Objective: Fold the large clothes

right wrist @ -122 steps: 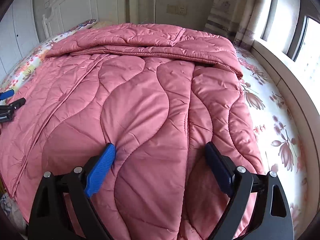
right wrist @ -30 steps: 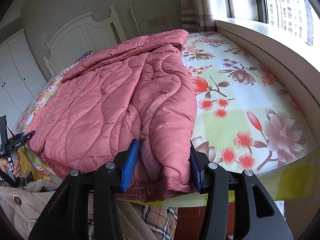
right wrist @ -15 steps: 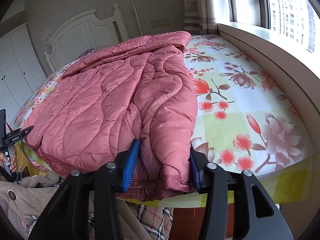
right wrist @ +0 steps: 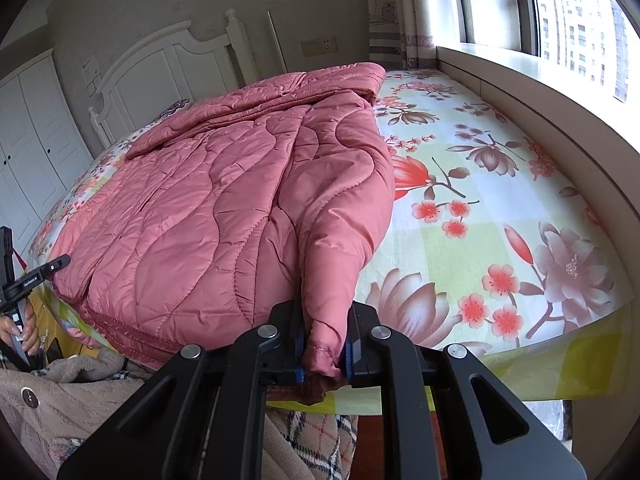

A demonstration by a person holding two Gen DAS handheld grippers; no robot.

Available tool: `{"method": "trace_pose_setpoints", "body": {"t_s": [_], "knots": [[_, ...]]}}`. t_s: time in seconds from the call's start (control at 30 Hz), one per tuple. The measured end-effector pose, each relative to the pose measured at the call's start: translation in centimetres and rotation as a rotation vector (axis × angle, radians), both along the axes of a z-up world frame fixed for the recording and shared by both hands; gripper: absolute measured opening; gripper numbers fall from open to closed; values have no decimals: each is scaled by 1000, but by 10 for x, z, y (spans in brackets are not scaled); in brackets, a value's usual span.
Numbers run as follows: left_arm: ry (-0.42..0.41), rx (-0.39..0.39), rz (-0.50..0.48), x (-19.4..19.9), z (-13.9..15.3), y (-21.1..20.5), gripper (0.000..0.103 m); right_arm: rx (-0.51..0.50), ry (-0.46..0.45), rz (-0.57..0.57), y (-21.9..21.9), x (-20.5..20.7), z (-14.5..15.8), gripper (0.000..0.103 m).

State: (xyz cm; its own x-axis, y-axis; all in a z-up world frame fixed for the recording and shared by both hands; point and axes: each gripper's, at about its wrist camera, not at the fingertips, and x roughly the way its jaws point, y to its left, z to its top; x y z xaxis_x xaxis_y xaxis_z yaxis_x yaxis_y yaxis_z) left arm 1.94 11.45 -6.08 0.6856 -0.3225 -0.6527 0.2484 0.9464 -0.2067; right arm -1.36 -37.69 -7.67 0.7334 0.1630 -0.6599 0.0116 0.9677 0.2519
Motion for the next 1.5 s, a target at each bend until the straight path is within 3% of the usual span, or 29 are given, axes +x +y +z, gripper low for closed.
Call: {"method": "trace_pose_setpoints", "body": {"t_s": [0.3,0.57,0.73,0.87,1.03,1.17,1.27,1.33,1.37,1.4,1.43,1.5], "knots": [[-90,-221,-42,-33,40,28,10,102,-89,69,-2,-26,47,14],[-233,-371,-69,-89,86,67,10,140,-244,157,4,-75,110,13],[-273,-477,-55,-100,99,97,10,162,-333,174,7,-88,145,13],[-275,-565,-59,-74,119,106,10,133,-357,193,18,-62,166,13],[-286,-506,-43,5,156,85,10,130,-330,138,11,9,190,13],[-173,-522,24,104,172,71,11,194,-235,66,-6,87,191,13],[-80,-454,92,171,171,58,21,321,-126,-11,-32,163,175,15],[3,-428,160,219,163,55,46,430,-33,-46,-48,201,159,29],[28,-433,185,232,157,56,72,465,-9,-70,-55,211,152,35],[48,-441,236,247,152,62,88,503,-7,-100,-66,221,145,57],[40,-446,286,254,148,69,90,533,-53,-115,-75,224,143,86],[25,-451,339,265,144,83,91,545,-156,-130,-92,220,142,95]]}}
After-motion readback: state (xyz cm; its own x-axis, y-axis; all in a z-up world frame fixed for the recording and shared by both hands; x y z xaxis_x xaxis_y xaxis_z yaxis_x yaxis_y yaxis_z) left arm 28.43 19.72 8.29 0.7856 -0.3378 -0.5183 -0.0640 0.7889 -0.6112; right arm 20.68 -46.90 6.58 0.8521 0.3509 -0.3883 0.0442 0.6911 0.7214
